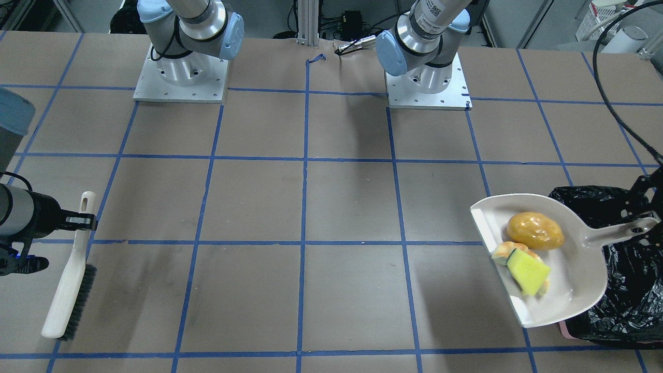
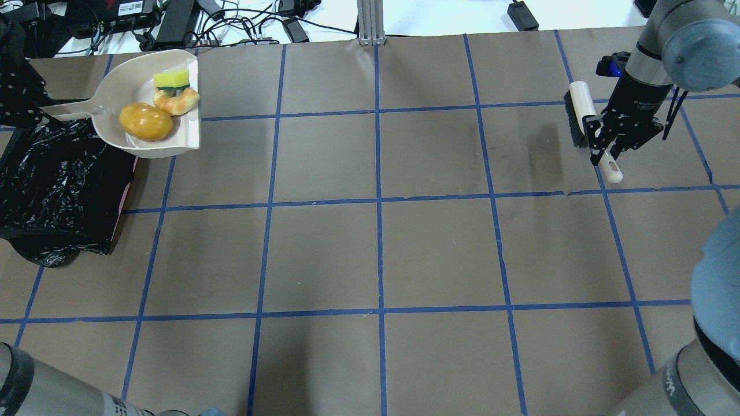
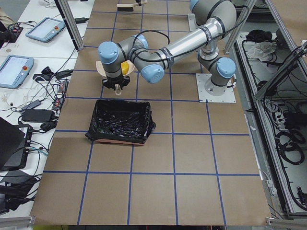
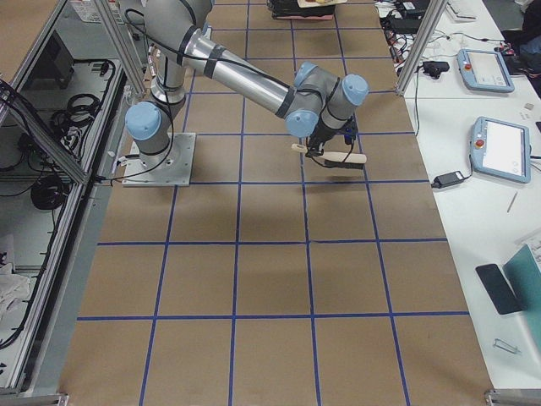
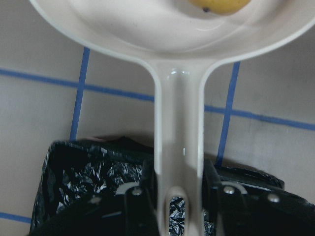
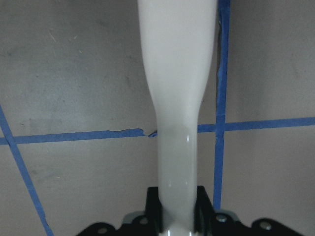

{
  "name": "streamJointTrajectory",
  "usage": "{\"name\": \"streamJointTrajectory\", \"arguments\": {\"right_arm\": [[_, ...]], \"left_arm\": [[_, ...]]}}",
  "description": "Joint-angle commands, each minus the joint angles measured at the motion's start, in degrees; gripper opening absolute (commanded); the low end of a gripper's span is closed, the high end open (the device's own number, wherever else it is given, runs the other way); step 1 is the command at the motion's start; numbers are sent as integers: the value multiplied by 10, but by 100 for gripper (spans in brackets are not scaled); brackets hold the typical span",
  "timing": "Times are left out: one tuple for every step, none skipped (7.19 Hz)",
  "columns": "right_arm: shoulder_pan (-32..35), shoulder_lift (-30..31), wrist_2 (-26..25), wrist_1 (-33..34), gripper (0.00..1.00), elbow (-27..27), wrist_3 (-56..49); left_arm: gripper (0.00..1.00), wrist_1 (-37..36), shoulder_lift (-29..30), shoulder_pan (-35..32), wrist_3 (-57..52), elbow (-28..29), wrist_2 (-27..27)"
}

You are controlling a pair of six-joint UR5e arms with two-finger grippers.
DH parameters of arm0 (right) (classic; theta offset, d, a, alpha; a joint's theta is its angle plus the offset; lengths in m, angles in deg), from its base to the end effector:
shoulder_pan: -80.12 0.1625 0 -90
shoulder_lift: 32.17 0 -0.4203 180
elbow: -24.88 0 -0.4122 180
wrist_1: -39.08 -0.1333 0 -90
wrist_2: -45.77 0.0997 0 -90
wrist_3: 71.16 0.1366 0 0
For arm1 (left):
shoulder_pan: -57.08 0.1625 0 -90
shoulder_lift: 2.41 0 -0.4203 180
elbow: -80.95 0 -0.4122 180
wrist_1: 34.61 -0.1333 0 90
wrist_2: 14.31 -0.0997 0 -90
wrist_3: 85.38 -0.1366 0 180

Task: Sweep and dump trash into bin
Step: 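Lift the dustpan over the black bin, left gripper, while the right returns the brush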

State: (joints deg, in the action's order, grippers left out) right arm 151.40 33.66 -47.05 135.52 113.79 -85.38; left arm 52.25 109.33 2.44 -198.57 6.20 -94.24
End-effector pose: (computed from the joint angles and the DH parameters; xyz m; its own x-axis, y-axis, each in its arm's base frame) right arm -0.0752 -0.6162 0.2251 -0.9969 0.0749 -0.0246 0.0646 0.9551 0.2892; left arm 0.2520 -0.6267 0.3662 -0.2172 0.9760 -0.0150 0.9602 0.2108 -0.1835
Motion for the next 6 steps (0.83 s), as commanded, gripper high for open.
{"name": "streamJointTrajectory", "arguments": {"right_arm": [[-4,0,-5,15,0,17,-4],[-4,0,-12,19,0,17,-13],[-4,-3,-17,24,0,17,-14],[-4,-6,-24,27,0,17,-19],[-4,-7,-25,34,0,18,-36],[-4,-10,-24,36,0,18,-39]], "left_arm": [[24,19,6,70,-24,18,-1],[24,19,10,97,-26,23,-1],[24,17,15,122,-74,32,-5],[24,12,21,146,-119,36,-25],[24,-13,27,162,-151,39,-48],[23,-38,34,164,-163,45,-84]]}}
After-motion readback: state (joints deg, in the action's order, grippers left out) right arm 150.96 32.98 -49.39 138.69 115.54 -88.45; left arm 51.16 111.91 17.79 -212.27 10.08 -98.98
